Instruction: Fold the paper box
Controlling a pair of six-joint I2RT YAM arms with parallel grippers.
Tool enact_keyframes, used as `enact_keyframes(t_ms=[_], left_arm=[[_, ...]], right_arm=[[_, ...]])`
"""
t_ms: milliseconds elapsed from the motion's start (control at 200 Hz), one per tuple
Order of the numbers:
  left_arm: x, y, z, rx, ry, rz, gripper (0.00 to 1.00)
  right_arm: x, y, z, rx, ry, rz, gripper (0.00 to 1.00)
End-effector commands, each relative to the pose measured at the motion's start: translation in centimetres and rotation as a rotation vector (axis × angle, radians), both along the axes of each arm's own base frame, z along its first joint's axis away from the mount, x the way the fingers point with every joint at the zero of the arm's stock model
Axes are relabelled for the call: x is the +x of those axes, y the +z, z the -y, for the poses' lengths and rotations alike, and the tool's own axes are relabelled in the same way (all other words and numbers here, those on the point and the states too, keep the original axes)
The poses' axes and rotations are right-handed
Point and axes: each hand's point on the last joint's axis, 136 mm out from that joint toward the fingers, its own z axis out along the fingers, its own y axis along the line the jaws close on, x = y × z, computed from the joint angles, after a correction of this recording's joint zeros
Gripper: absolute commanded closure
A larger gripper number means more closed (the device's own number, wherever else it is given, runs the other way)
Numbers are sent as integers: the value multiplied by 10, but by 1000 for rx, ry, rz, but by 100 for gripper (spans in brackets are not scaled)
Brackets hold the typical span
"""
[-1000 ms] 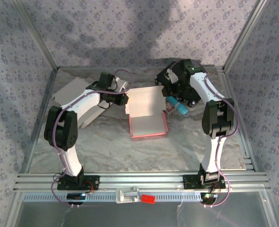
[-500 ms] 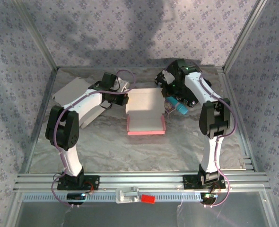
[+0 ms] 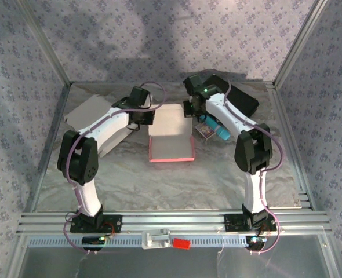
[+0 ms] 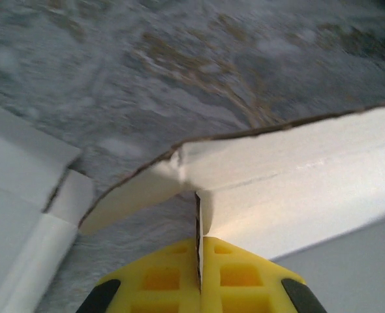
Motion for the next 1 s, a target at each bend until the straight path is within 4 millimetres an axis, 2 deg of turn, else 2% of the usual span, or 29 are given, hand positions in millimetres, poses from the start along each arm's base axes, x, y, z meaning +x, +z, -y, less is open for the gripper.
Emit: enact_keyframes(t_ms=[0, 70, 170, 255, 335, 505, 750, 994], left_arm=[[25, 42, -10, 8, 83, 144, 100], [35, 41, -13, 15, 95, 174, 100], [49, 51, -22, -22, 153, 211, 100], [58, 57, -23, -74, 177, 270, 100], [60, 57, -20, -122, 167, 325, 100], [56, 63, -15, -270, 162, 455, 100], [45, 48, -11, -356, 156, 456, 100], [36, 43, -8, -405, 156, 463, 100]], right_arm=[[26, 41, -9, 73, -153, 204, 100], [32, 46, -19, 91, -153, 281, 100], [39, 56, -28, 120, -161, 377, 100], [39, 63, -39, 162, -145, 476, 100], [37, 65, -40, 225, -169, 541, 100], [31, 62, -41, 326, -189, 586, 100], [24, 52, -49, 369, -168, 595, 100], [13, 42, -56, 351, -139, 597, 100]])
